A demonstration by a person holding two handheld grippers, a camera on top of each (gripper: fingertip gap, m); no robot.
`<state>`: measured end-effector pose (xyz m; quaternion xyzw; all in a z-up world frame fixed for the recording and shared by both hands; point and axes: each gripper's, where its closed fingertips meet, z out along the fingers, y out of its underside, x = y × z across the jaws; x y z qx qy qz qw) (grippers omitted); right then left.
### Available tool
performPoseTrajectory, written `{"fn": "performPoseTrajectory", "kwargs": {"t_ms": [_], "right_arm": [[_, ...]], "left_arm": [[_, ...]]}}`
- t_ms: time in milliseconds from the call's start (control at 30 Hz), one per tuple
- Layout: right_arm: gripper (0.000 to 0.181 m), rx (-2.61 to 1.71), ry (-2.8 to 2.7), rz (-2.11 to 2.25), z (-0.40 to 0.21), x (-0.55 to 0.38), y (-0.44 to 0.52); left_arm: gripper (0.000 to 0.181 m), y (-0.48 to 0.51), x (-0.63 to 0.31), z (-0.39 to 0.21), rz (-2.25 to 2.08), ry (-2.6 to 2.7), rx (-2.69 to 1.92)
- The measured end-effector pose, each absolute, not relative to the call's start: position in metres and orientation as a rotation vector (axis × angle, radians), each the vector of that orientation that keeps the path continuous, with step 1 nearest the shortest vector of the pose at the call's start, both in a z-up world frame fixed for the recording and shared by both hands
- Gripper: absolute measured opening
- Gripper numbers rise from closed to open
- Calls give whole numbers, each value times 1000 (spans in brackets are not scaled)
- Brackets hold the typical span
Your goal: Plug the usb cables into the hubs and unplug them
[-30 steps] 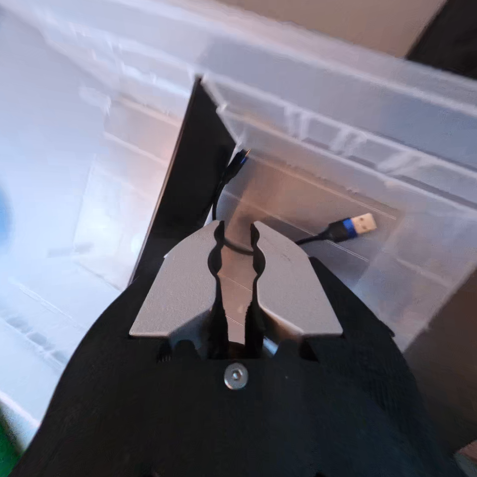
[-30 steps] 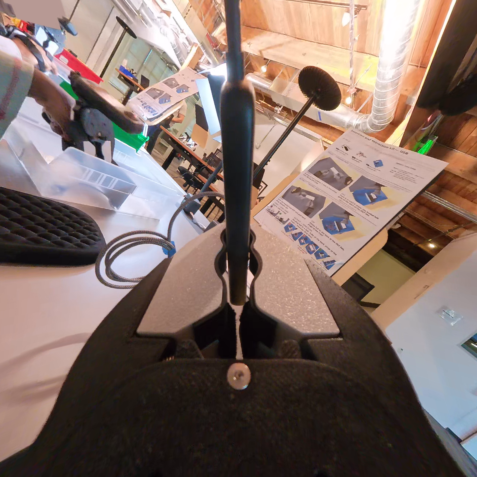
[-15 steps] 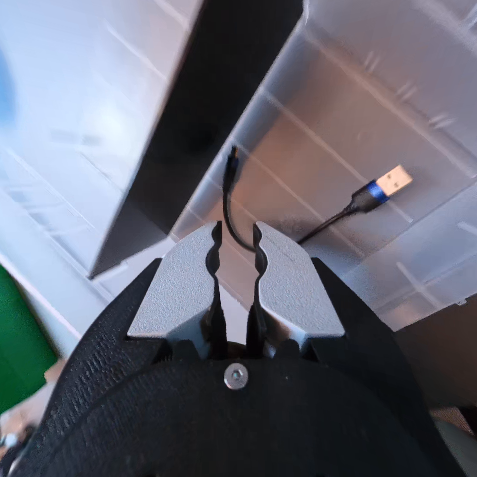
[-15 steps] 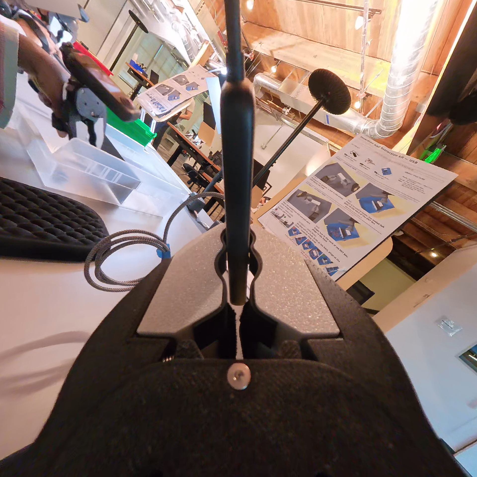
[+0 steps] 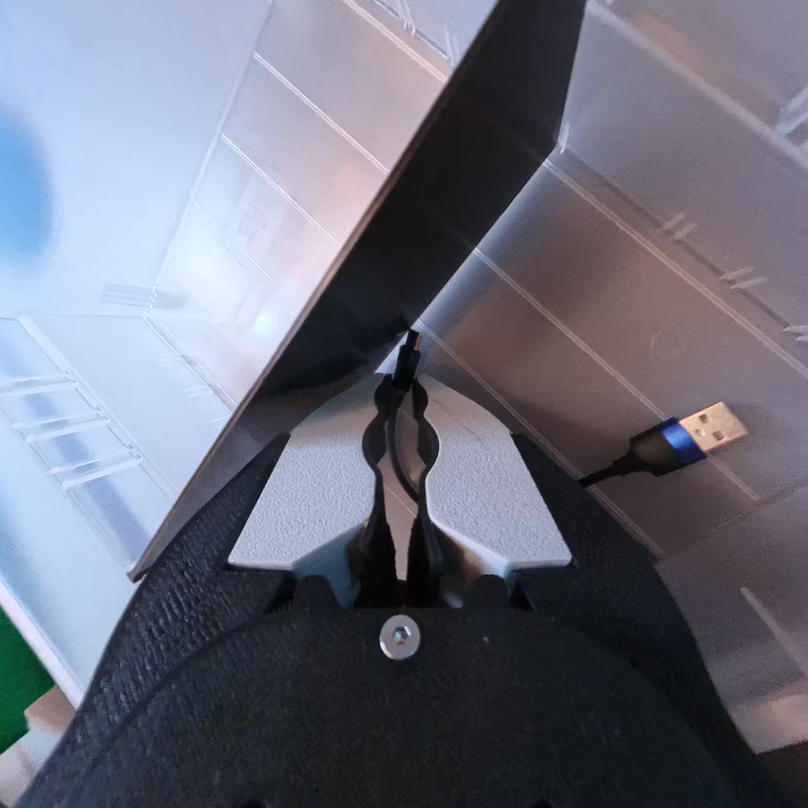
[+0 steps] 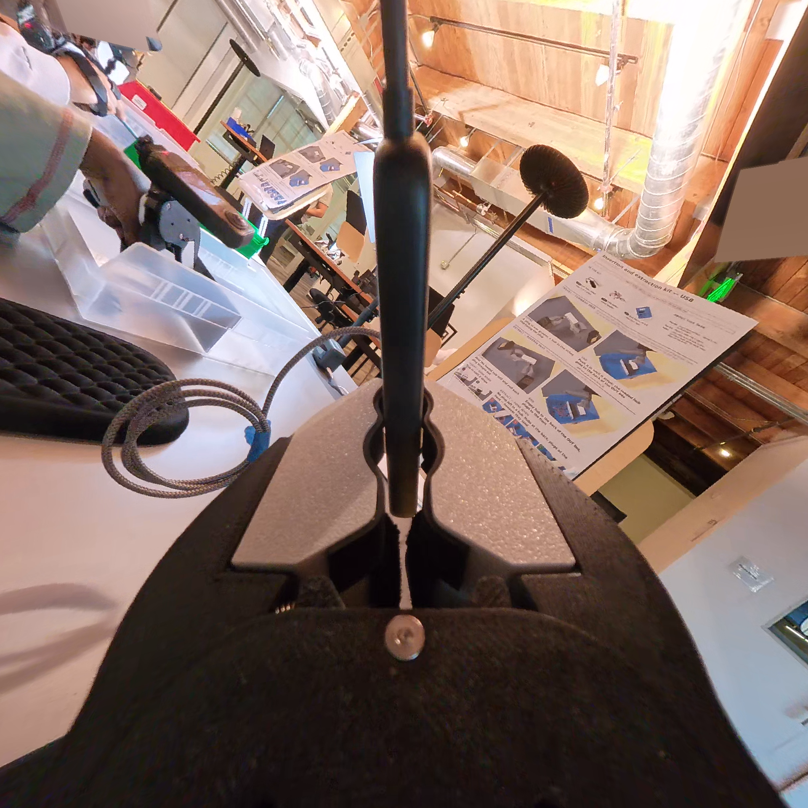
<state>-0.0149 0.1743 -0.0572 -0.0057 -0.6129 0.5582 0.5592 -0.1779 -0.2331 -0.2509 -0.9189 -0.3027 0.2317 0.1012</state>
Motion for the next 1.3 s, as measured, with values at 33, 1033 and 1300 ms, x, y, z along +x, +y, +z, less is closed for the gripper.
{"fn": "performPoseTrajectory", "kwargs": {"t_ms": [33,1033,1300], "right_arm": [[12,-15,-1443,1326,-57,-15,174],[12,553,-1449,1680,-50,53,131],[11,664,-1471,1226,-64,38,115]], "left_arm": [[9,-233,-177,-251,702,-864,-2730],[6,64,-12,-61,1488,537,-1786],[6,94,-8,-76,1377,536,-1889]]}}
